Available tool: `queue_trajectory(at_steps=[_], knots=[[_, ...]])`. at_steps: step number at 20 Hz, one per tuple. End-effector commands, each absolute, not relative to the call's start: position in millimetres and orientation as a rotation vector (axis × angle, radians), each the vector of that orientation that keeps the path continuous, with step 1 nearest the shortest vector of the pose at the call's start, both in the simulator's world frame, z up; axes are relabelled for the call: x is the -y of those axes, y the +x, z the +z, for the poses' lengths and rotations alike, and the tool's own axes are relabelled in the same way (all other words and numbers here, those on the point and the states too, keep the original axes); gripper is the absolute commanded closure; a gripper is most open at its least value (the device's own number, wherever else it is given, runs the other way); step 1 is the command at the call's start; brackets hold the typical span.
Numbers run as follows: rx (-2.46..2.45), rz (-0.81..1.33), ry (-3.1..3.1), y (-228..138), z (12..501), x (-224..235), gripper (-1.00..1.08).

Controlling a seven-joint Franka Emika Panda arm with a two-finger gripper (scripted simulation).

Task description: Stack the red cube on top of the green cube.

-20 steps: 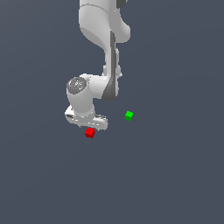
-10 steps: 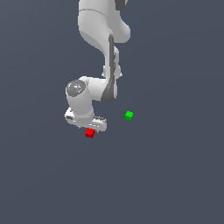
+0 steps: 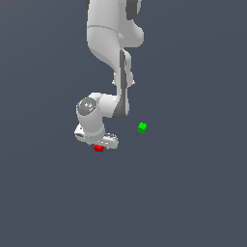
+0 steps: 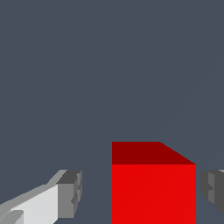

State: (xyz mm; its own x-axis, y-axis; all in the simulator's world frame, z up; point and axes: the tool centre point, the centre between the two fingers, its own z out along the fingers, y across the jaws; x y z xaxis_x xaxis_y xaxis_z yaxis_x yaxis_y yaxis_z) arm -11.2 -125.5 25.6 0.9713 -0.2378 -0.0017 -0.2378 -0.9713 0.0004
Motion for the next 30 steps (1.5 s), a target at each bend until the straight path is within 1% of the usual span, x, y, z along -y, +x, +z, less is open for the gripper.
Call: queue_trajectory(at_steps=[1,3,4,15,19,23,30], knots=[[0.376,0.000,3.119,-10.2,20.6,125.7,-0.92],[0.376,0.000,3.119,-9.9,19.8,125.8,-0.92],[0.376,0.000,3.119,-9.9,19.8,125.8,1.08],[0.376,-0.001,3.119,-10.2,20.4,125.7,1.08],[0.376,-0.001,3.119,-10.5,27.4,125.6,1.08],[0.376,-0.001,3.119,-10.9,44.5,125.5,1.08],[0.377,-0.001,3.119,-11.5,92.5,125.5,1.08]])
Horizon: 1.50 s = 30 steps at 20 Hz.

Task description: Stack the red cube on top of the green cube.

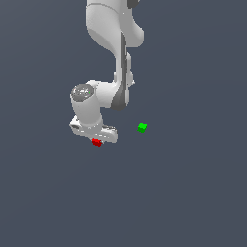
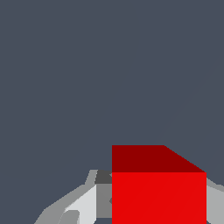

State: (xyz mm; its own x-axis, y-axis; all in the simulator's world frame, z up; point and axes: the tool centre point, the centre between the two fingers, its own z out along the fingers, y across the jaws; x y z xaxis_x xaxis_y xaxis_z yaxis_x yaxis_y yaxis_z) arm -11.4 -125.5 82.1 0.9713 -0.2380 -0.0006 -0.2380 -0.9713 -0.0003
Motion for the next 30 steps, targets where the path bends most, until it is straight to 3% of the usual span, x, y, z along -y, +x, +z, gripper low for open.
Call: queue_trajectory(at_steps=[1,18,30], knots=[[-0.377,0.001,-3.119,-11.5,98.1,125.5,1.08],[-0.376,-0.001,-3.119,-18.3,114.9,111.3,1.08],[-0.376,-0.001,-3.119,-65.9,94.2,24.8,1.08]])
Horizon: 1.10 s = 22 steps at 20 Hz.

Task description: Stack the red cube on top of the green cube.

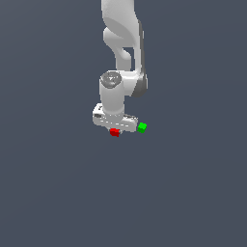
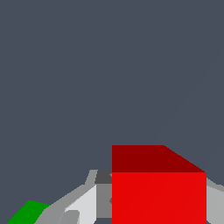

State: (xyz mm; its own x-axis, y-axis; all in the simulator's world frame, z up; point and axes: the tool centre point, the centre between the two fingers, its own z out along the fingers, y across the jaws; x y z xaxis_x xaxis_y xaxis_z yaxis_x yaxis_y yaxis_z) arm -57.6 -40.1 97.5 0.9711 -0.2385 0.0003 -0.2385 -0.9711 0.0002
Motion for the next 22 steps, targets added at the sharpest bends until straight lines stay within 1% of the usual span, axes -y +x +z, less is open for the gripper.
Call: queue_trajectory(at_steps=[1,7,12,17,22], knots=[[0.376,0.001,3.119,-71.4,91.7,14.6,1.08],[0.375,0.001,3.119,-101.1,78.0,-42.1,1.08],[0.375,0.001,3.119,-119.1,69.2,-79.1,1.08],[0.375,0.000,3.119,-129.4,63.7,-101.5,1.08],[0.375,0.000,3.119,-132.0,61.8,-109.5,1.08]])
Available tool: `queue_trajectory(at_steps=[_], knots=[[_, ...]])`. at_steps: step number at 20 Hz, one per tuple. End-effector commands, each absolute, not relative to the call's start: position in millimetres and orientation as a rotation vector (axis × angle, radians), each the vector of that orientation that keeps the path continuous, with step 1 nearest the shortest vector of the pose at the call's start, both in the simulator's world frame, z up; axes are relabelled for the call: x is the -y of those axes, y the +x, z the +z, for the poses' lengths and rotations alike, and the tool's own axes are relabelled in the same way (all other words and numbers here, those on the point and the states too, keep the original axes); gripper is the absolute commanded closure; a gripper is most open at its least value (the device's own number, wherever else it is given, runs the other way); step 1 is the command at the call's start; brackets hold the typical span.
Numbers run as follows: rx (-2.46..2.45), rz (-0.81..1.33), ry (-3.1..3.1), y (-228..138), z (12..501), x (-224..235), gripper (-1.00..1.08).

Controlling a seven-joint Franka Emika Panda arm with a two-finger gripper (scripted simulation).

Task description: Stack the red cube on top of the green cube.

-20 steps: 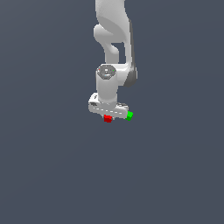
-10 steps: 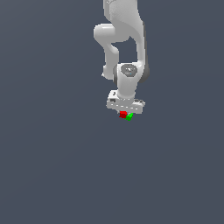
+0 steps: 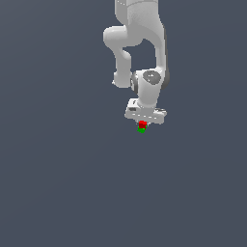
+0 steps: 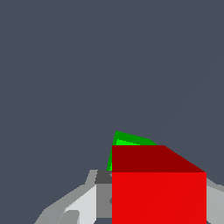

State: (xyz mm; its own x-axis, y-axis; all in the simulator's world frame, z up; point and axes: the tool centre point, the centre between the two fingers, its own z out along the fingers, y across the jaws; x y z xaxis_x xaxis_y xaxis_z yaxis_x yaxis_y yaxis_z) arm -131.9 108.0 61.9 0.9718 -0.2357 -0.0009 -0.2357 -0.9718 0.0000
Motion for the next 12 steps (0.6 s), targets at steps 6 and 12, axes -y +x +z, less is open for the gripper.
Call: queue_trajectory(at_steps=[6,12], knots=[[-0.375,0.000,-3.119,-131.4,61.9,-109.2,-0.92],[-0.375,0.000,-3.119,-131.4,61.9,-109.2,-0.92]])
